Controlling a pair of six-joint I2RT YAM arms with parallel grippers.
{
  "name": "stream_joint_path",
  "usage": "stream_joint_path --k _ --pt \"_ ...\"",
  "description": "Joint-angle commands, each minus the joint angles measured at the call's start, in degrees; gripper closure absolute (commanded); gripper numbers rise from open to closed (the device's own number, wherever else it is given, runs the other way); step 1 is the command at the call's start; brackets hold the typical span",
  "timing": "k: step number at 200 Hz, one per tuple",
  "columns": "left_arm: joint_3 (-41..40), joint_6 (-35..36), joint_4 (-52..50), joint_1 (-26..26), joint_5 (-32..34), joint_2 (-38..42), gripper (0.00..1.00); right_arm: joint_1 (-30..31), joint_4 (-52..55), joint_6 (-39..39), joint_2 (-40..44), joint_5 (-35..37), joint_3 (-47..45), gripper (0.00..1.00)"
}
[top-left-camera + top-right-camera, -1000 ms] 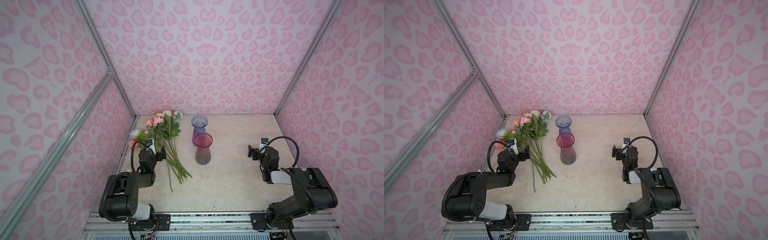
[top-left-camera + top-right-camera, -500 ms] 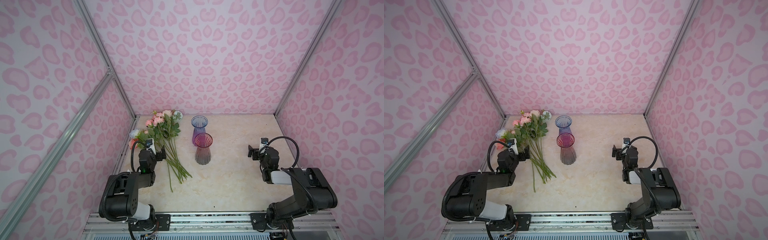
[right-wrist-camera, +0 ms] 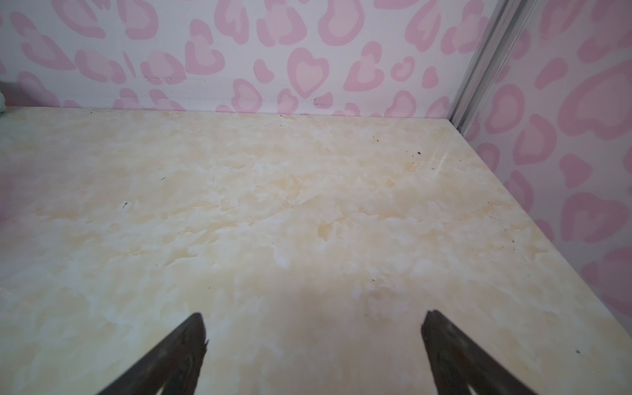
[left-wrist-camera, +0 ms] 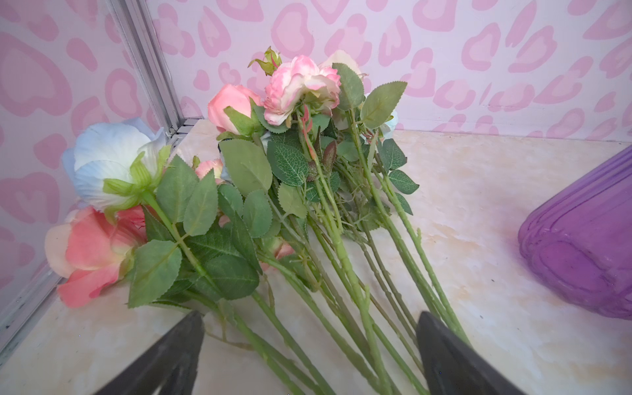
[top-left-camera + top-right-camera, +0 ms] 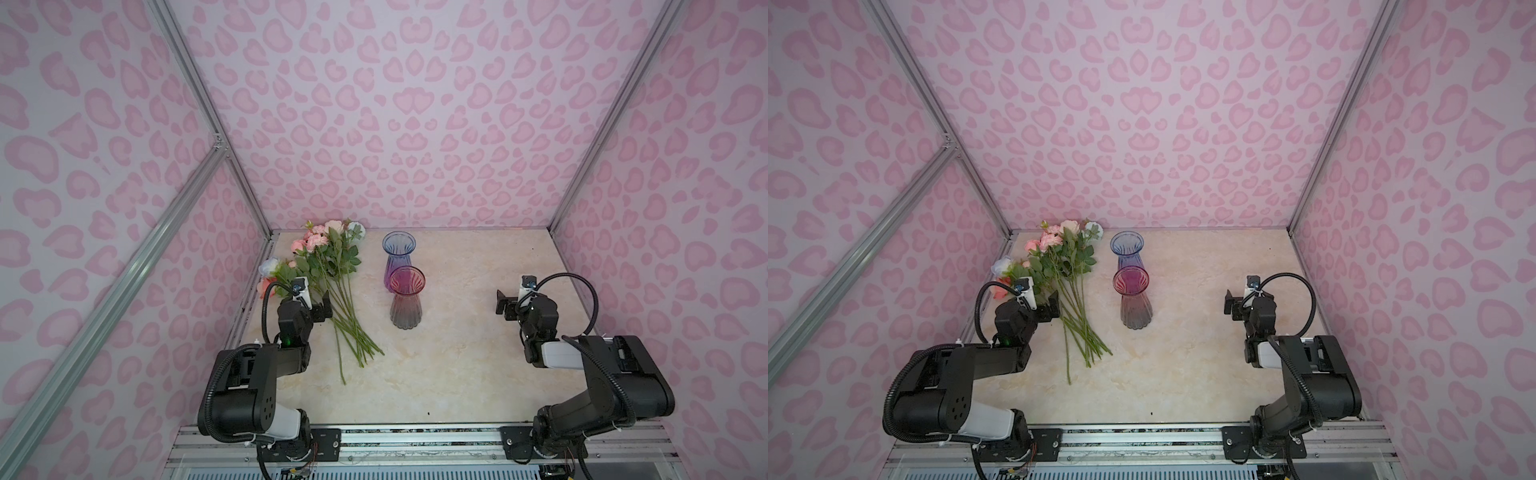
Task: Arrange flowers in a vase
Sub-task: Move the vase to the center of the table.
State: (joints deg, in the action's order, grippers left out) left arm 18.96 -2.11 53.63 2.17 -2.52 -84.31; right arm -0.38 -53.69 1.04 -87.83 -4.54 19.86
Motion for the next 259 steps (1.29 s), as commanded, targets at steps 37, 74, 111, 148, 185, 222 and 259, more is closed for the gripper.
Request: stream_joint_path --k 37,74,111,148,185,222,259 --pt "0.3 0.2 1.4 0.0 0.4 -0.1 0.02 0.0 -1.2 0.1 0.0 0.0 -0.3 0.01" --pt "0.2 0.1 1.6 0.1 0.3 -0.1 0.02 0.0 -1.2 0.1 0.0 0.0 -0.3 0.01" --pt "0.2 0.1 1.5 0.0 0.4 0.0 0.02 0.0 -1.2 0.1 0.0 0.0 -0.2 0.01" --pt "0.2 0.1 1.6 0.0 0.3 -0.1 0.02 0.0 -1.2 0.1 0.0 0.0 -0.3 0.0" --pt "0.2 0.1 1.5 0.0 0.3 -0.1 0.02 0.0 -1.2 0.1 0.0 0.0 -0.3 0.01" --pt "0.2 0.1 1.6 0.1 0.3 0.0 0.02 0.0 -1.2 0.1 0.0 0.0 -0.3 0.0" --pt "7.1 -1.1 -14.3 0.0 3.8 5.5 0.02 0.0 -1.2 0.1 0.0 0.0 -0.3 0.01"
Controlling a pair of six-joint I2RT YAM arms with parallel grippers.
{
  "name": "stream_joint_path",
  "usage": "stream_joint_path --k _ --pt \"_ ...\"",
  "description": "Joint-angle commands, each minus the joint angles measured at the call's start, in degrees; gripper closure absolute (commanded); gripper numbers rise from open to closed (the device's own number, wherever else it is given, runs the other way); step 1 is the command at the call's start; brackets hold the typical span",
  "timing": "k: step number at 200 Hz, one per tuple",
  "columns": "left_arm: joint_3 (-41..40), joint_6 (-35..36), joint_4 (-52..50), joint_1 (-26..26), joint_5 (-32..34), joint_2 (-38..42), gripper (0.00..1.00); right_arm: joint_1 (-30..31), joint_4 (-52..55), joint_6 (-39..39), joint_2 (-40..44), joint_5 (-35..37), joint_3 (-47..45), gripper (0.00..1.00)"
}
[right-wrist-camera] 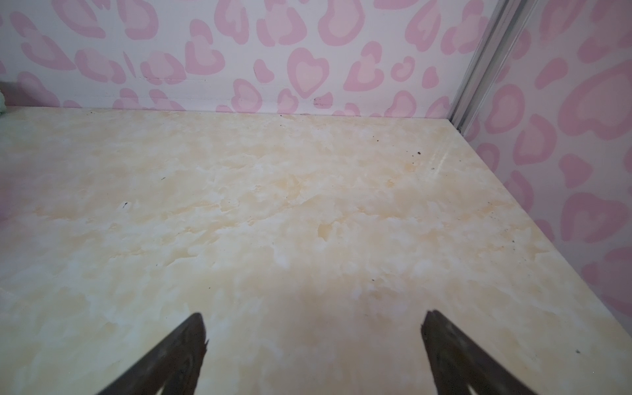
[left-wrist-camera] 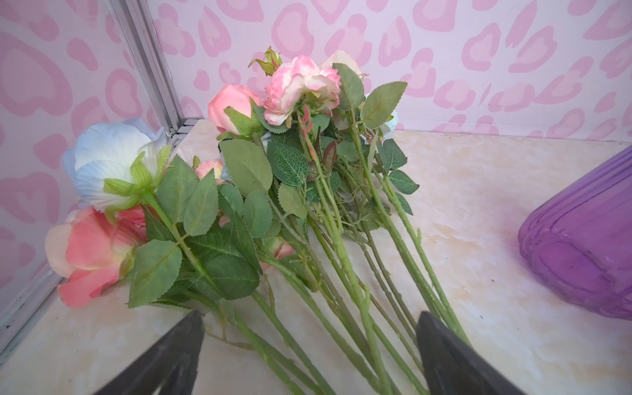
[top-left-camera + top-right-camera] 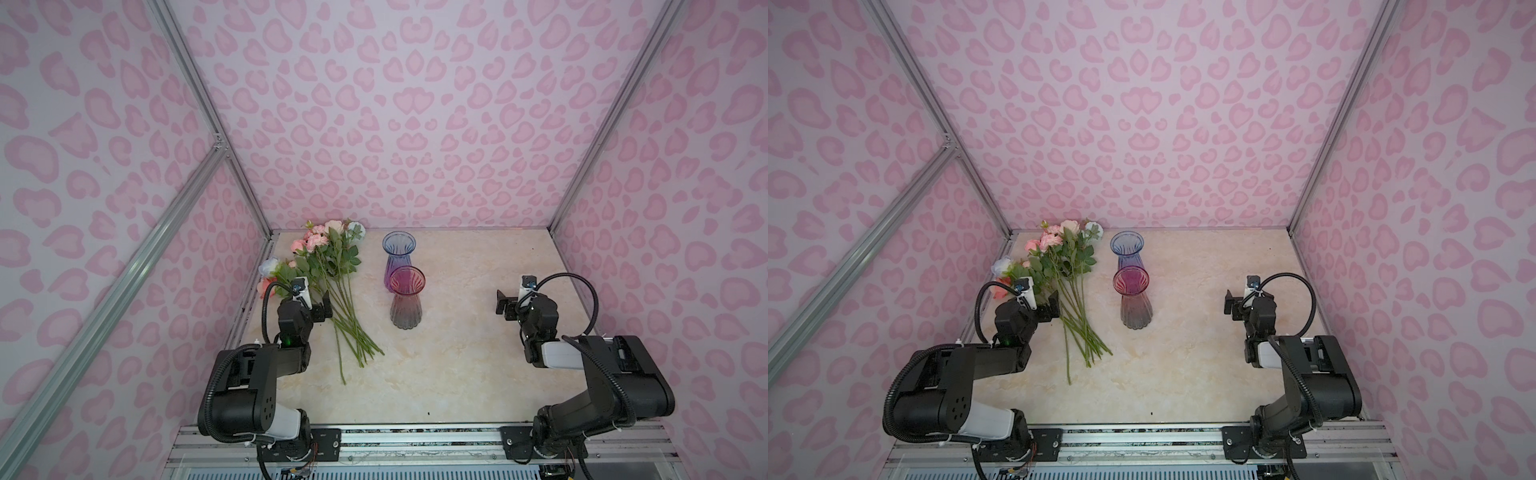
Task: Arrange flowers in a vase
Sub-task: Move the vase to the center of the table.
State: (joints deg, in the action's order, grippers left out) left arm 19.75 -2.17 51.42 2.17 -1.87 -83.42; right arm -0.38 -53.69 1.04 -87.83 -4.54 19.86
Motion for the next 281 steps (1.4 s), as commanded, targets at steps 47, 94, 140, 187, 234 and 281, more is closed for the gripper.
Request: stream_joint_path --k 47,94,140,187,234,281 --pt "13.7 -2.6 -26.1 -0.2 1.1 19.1 0.02 0.0 -1.1 0.1 0.0 0.0 -0.2 0.01" --pt "12.9 -15.2 -29.9 -0.7 -6.0 36.6 0.02 -0.1 -1.0 -0.2 -0.1 0.2 -0.1 0.01" --pt "13.8 -28.5 -31.4 -0.7 -12.6 48.4 0.02 7.1 21.8 4.8 9.3 10.3 10.3 0.01" --pt "21.1 -36.7 -53.3 -0.7 -5.5 49.3 0.02 19.5 58.1 -6.8 17.6 21.4 36.2 0.01" --pt "14.3 -38.6 -51.6 -1.0 -3.3 50.1 0.05 14.6 60.0 -22.5 19.2 4.4 31.1 0.01" --pt "14.2 -38.0 -50.8 -13.3 -3.0 31.6 0.53 14.7 57.9 -26.2 25.3 8.0 24.5 0.35"
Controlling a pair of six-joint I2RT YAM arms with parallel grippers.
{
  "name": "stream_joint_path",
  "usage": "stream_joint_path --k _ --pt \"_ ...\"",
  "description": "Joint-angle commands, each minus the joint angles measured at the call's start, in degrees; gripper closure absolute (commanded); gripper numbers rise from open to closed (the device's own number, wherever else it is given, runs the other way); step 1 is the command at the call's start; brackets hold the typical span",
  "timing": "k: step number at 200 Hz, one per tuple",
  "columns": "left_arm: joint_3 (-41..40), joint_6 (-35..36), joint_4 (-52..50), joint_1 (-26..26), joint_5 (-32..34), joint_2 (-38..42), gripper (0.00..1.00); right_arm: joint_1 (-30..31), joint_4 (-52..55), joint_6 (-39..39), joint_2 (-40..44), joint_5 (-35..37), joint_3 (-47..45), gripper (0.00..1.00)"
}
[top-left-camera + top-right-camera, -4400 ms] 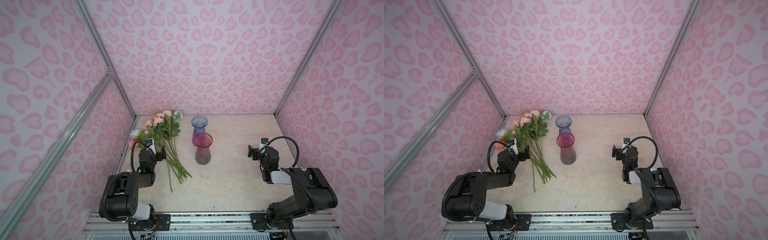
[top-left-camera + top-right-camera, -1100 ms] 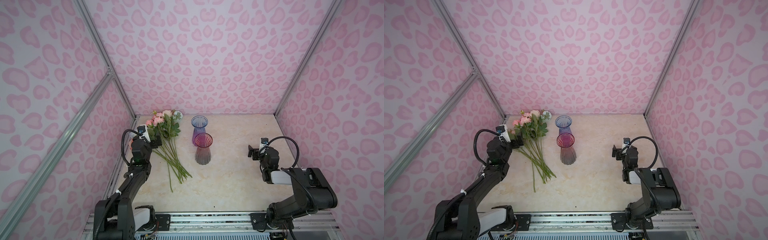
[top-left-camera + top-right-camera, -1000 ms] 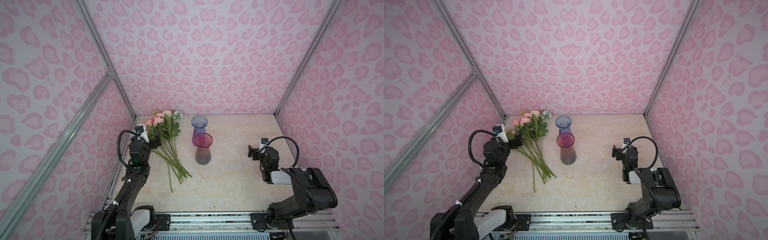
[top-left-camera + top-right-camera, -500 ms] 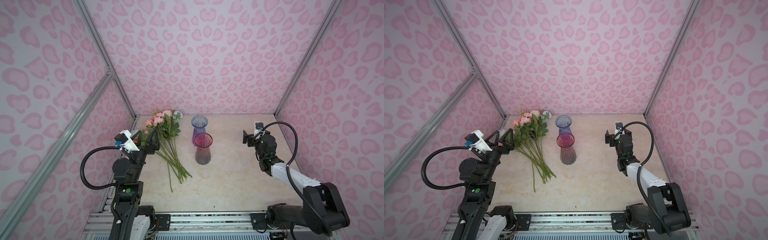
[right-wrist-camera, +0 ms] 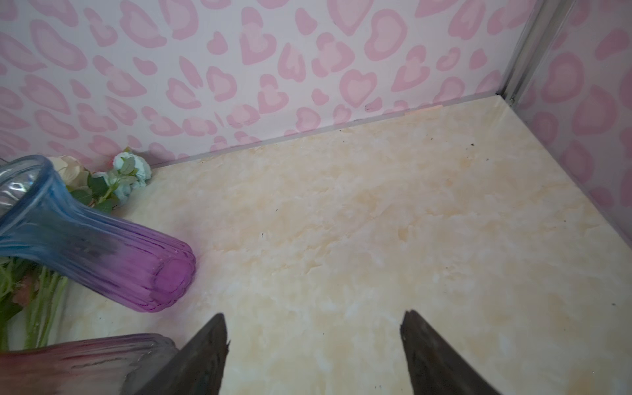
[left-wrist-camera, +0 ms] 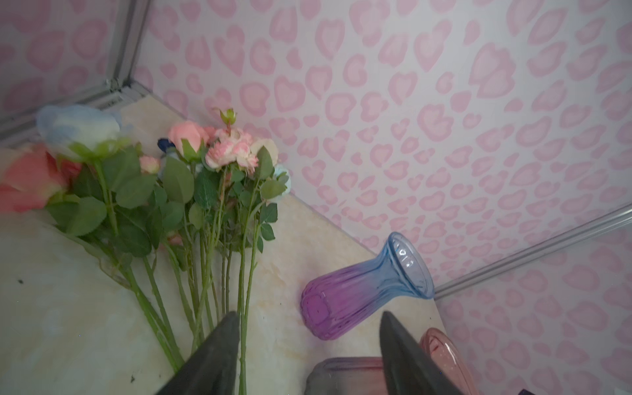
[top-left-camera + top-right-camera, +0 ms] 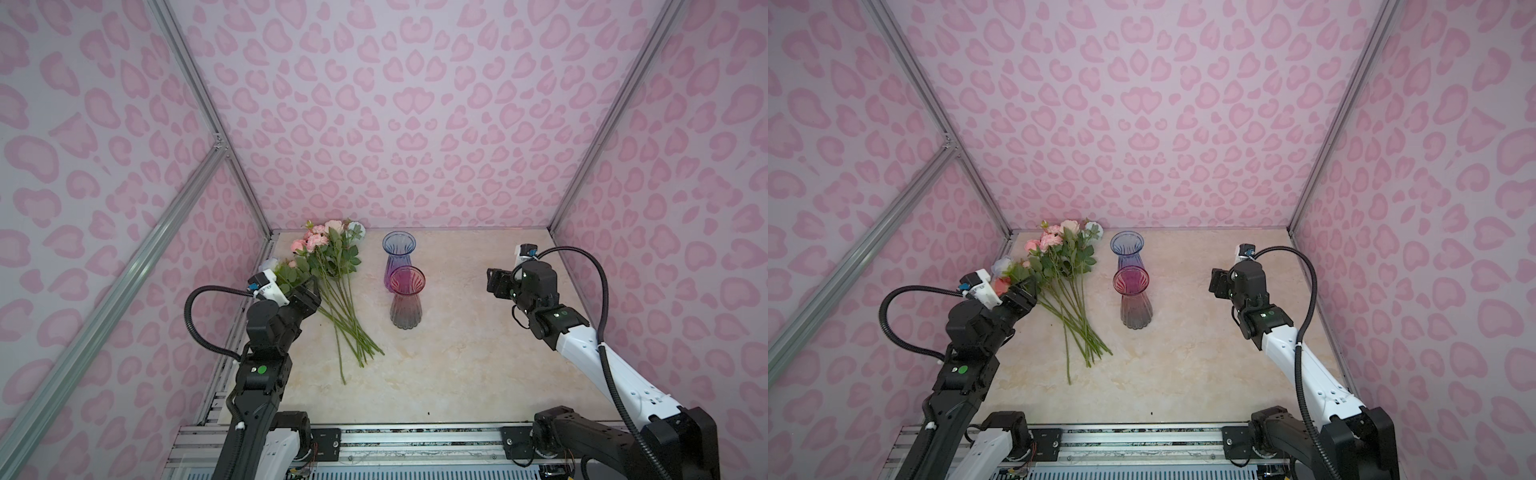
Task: Arrange flowers in a vase
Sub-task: Move the vase to the center of the table.
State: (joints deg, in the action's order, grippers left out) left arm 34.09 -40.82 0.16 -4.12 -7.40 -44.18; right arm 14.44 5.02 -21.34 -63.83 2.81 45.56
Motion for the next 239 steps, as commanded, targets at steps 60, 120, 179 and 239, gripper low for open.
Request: stream_joint_path --k 60,120,179,239 --pt "4.8 2.2 7.2 -17.5 5.1 -30.8 0.86 -0.1 -1.1 -3.3 4.3 0.7 -3.1 0.4" --pt "4.9 0.8 19.3 -18.9 -7.9 -40.8 0.96 -1.6 -0.7 -3.2 6.4 1.5 -5.1 0.47" --pt "6.5 0.5 20.9 -23.2 -4.0 -46.2 0.96 -2.5 0.1 -2.9 8.4 0.6 -6.4 0.47" --pt "7.5 0.7 22.6 -27.7 -2.0 -48.4 0.97 -3.0 1.3 -2.6 10.4 0.5 -7.2 0.47"
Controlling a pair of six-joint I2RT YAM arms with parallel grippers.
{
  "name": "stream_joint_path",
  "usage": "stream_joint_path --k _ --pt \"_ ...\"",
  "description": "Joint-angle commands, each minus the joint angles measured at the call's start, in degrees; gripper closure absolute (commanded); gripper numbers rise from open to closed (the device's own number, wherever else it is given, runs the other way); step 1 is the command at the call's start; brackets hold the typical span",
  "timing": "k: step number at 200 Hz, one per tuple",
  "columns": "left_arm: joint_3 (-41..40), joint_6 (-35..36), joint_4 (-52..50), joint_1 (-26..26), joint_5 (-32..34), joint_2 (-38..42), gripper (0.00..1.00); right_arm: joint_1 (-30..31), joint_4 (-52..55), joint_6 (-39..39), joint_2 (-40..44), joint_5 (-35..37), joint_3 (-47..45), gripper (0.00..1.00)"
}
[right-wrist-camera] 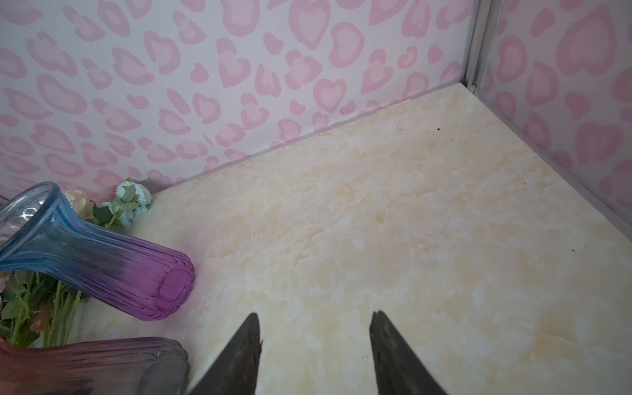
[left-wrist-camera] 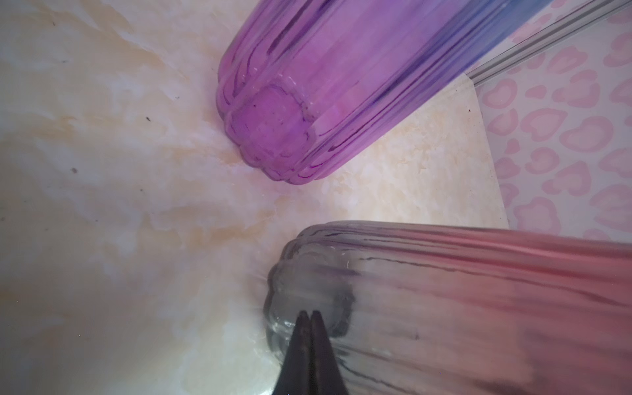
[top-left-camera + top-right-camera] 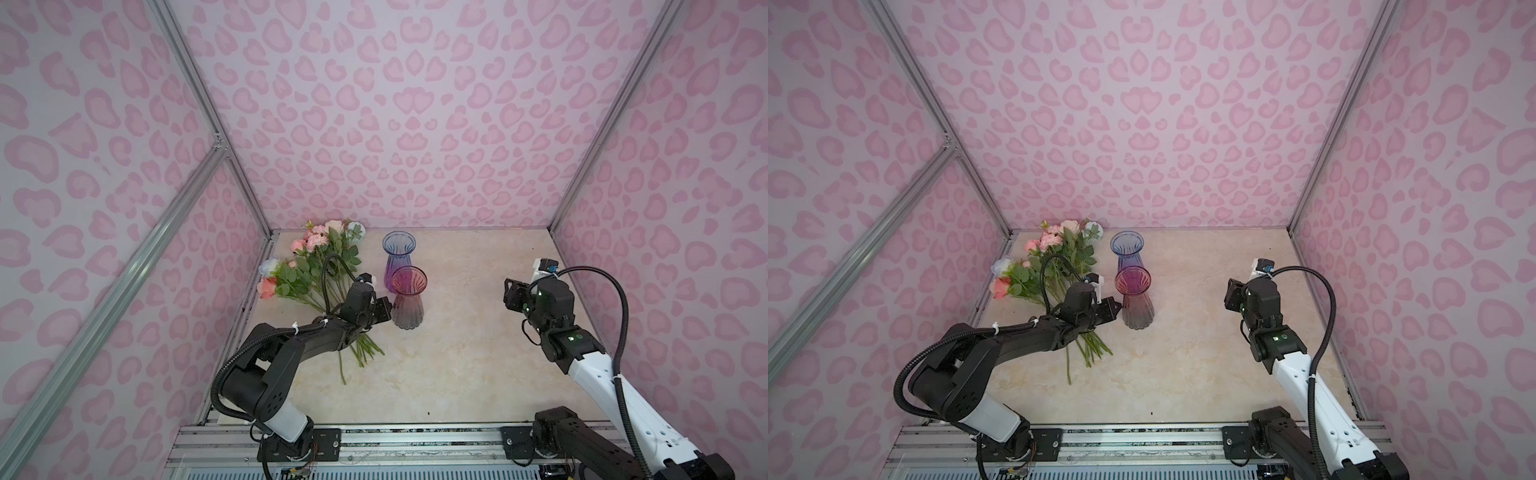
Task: Arrange flowers in a vase
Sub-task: Move the vase to the center of the table, then pick up the flower from the flowers.
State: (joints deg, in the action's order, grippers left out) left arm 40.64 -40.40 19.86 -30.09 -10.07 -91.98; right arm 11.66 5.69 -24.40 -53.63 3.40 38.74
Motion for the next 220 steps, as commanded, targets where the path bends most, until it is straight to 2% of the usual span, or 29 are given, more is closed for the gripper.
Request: stream_joint_path --k 1,57,83,109,129,160,175,185,194,208,220 --pt "1.0 0.4 3.0 -1.9 0.7 -0.7 0.96 -0.2 0.6 0.4 0.2 -0.1 -0.3 0.47" --pt "0.9 -0.6 4.5 -6.0 1.0 -2.2 0.96 -0.3 0.7 0.4 0.2 -0.5 0.0 0.47" --pt "0.3 -0.3 3.7 -6.4 2.7 -1.2 0.96 -0.3 0.9 0.3 0.5 -0.5 0.1 0.47" --pt "-0.3 0.4 0.2 -6.2 6.2 2.3 0.96 -0.3 1.1 0.3 0.5 -0.8 0.4 0.47" --pt "-1.4 1.0 -5.0 -4.9 9.2 7.0 0.91 -0.3 0.8 0.3 0.4 -1.0 0.6 0.46" --pt "0.4 4.8 -18.8 -1.4 14.0 18.8 0.65 -0.3 0.1 0.8 -0.1 -1.8 1.1 0.45" --pt "3.5 6.6 -24.7 2.3 16.7 23.6 0.35 -0.2 -0.7 1.2 -0.6 -2.2 1.3 0.45" --pt "6.3 7.1 -28.3 5.7 17.6 24.8 0.25 -0.2 -1.3 1.2 -1.1 -2.7 1.6 0.45" --pt "8.8 7.3 -31.6 9.2 17.9 24.6 0.22 -0.2 -2.2 0.6 -1.8 -3.7 1.9 0.45" --pt "13.0 8.1 -36.7 13.8 18.2 21.7 0.22 0.3 -3.3 -0.2 -2.9 -5.4 2.2 0.45" --pt "16.0 9.4 -40.6 16.1 19.4 17.9 0.32 1.3 -3.8 -0.5 -3.7 -6.0 2.6 0.46"
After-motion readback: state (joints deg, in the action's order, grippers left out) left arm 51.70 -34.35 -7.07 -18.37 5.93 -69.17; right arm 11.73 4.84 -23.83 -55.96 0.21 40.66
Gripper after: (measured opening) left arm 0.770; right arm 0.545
